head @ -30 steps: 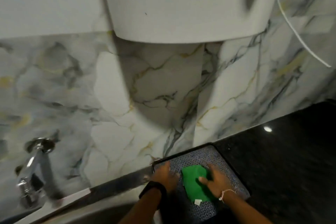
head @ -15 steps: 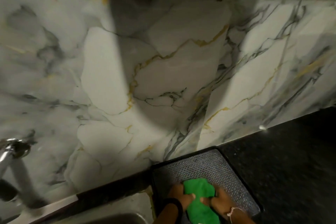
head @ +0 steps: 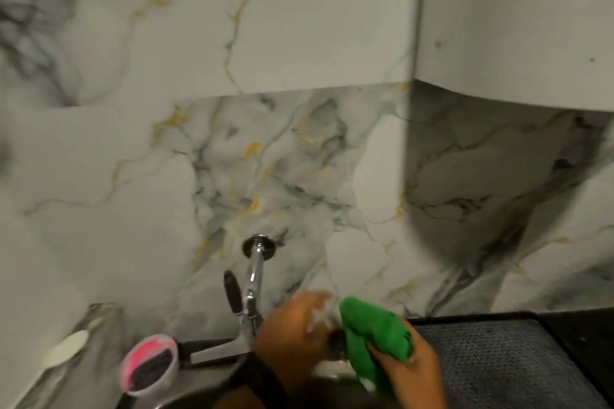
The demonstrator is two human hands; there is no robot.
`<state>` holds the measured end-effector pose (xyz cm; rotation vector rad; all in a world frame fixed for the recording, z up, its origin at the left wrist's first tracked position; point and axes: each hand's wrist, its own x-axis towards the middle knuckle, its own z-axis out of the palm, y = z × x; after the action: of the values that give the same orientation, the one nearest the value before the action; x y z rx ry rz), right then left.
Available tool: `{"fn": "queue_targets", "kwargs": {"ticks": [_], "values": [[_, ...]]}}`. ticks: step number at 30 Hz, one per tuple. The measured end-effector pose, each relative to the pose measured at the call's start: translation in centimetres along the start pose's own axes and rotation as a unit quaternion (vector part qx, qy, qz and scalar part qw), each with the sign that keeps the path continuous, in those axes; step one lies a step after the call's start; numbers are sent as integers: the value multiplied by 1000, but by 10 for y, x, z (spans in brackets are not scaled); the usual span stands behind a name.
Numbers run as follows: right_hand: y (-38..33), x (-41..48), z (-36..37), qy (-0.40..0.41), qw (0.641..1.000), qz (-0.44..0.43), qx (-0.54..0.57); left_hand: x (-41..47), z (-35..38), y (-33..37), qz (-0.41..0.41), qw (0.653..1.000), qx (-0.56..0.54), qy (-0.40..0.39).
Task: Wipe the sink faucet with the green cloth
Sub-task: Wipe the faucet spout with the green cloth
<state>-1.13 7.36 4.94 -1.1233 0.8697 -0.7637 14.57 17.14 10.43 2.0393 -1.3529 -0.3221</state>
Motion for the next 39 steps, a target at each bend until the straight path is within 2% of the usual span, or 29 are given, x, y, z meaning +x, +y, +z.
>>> {"fn": "queue_targets", "kwargs": {"ticks": [1,2,4,5,6,8,10,11,12,13,15,17,19,21,24,25,27,28,30,31,32,33,34,35,36,37,39], "values": [[-9,2,17,24,992,-100,-72,3,-28,-4,22,996,28,84],[-23,5,42,44,964,-212,-156,10,-58,-8,57,983,66,164],[-42,18,86,17,855,-404,-326,33,-114,-13,129,934,172,287],[-50,27,107,-18,799,-451,-397,48,-140,-15,155,907,219,324],[-55,37,127,-56,748,-472,-463,64,-162,-19,176,884,266,342],[-60,57,166,-126,660,-471,-572,95,-195,-37,224,842,364,328],[-59,75,182,-162,618,-470,-609,118,-214,-57,291,779,469,298],[-55,78,181,-152,617,-486,-600,125,-222,-64,323,747,505,288],[-46,82,182,-128,638,-504,-568,135,-233,-74,350,722,522,288],[-39,80,177,-109,685,-502,-516,139,-239,-77,370,698,539,292],[-26,74,167,-45,815,-457,-353,143,-242,-75,395,662,552,317],[-4,80,184,14,926,-343,-154,158,-240,-95,395,652,546,348],[12,86,192,47,980,-187,38,172,-234,-107,404,647,544,350],[13,81,184,47,984,-62,157,173,-237,-99,415,638,540,360],[19,82,179,17,973,109,203,173,-235,-109,414,636,544,359],[22,80,182,-16,963,163,213,171,-232,-117,406,636,552,355],[25,70,185,-63,953,218,202,168,-233,-123,404,638,555,348],[24,68,185,-57,955,225,184,169,-234,-120,406,632,558,352],[17,63,195,20,978,159,131,171,-238,-119,405,628,560,357],[11,61,201,65,988,94,101,174,-237,-115,404,624,565,358],[3,55,210,95,994,-13,47,176,-237,-113,408,622,563,361],[-5,54,220,104,982,-143,-69,179,-239,-110,409,618,564,364],[-7,54,226,89,934,-250,-240,179,-236,-111,408,620,566,358],[-13,56,232,56,851,-322,-410,180,-233,-111,412,622,565,354],[-18,61,235,15,770,-339,-541,181,-231,-111,414,620,566,352],[-24,62,242,-27,707,-330,-624,177,-230,-113,409,622,567,352],[-31,68,249,-96,614,-328,-711,178,-228,-113,409,628,567,341]]}}
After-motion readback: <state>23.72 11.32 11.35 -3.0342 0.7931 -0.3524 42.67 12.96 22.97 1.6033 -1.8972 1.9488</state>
